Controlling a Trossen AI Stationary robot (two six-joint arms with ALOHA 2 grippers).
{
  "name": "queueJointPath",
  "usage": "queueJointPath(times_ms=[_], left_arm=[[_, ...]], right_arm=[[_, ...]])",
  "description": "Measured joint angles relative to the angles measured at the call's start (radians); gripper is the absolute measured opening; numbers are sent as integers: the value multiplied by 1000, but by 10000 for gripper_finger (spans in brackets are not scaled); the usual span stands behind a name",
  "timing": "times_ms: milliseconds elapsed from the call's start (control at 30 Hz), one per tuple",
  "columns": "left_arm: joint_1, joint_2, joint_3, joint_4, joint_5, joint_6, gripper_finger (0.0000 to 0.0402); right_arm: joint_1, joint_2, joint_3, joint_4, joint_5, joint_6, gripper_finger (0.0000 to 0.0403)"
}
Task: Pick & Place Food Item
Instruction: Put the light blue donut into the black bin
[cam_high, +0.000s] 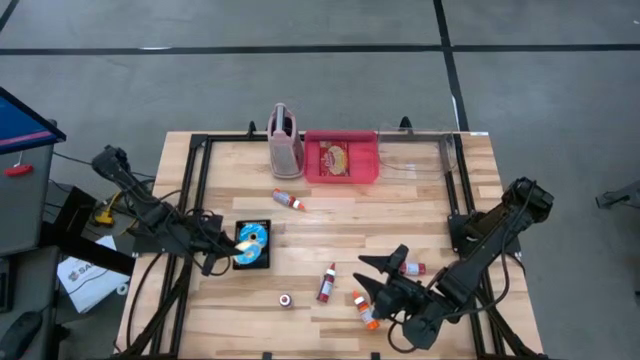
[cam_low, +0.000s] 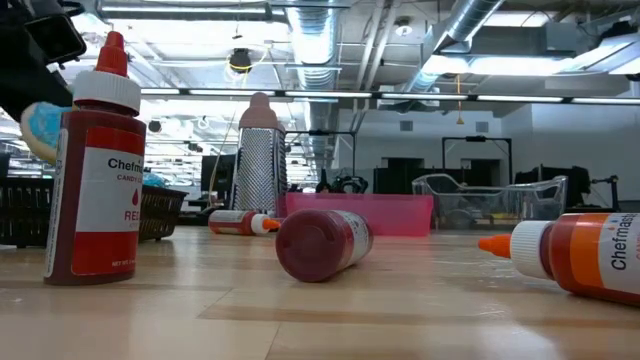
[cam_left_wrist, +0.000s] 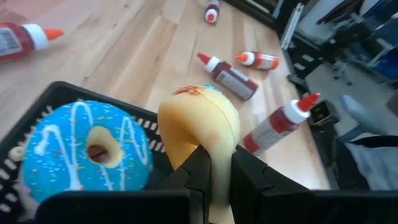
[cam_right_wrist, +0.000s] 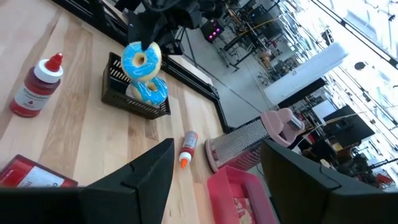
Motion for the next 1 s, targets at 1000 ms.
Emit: queueJointPath(times_ms=[1000], left_arm=[[0, 73, -119, 208, -61, 109, 157]], right_arm=[[1, 1, 0, 10, -1, 0, 230]])
